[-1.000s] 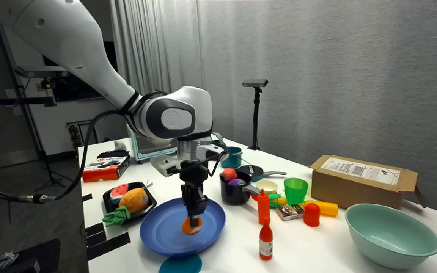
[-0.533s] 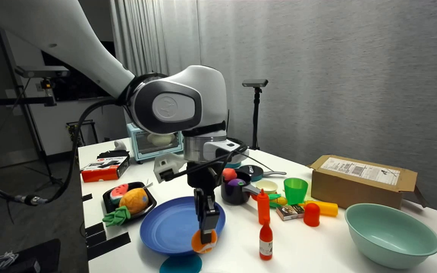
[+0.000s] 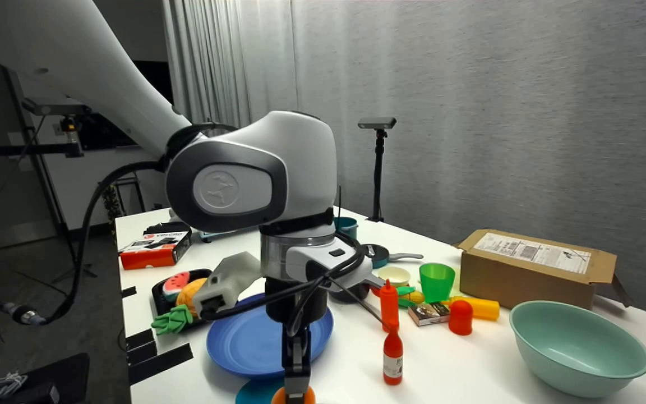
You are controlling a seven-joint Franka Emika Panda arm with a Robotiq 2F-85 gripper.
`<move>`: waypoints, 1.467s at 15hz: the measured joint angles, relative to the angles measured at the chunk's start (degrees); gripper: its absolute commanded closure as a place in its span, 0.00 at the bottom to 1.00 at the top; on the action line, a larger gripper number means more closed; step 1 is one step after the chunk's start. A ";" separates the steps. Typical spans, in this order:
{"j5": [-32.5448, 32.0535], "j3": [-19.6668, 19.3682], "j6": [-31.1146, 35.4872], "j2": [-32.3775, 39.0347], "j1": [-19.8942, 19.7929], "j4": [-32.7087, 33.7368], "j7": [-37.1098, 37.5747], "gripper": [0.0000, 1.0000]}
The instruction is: Put the pineapple and watermelon plushies on the black plate, then put the purple and strawberry plushies in the black pot, then the orange plushie on the white plate
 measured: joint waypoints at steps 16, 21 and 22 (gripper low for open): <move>-7.70 -2.22 2.51 1.86 0.43 -1.71 17.59 0.15; -7.70 -2.22 2.51 1.87 1.21 -1.69 18.05 0.00; -7.70 -2.16 2.51 1.86 1.42 -1.66 18.04 0.00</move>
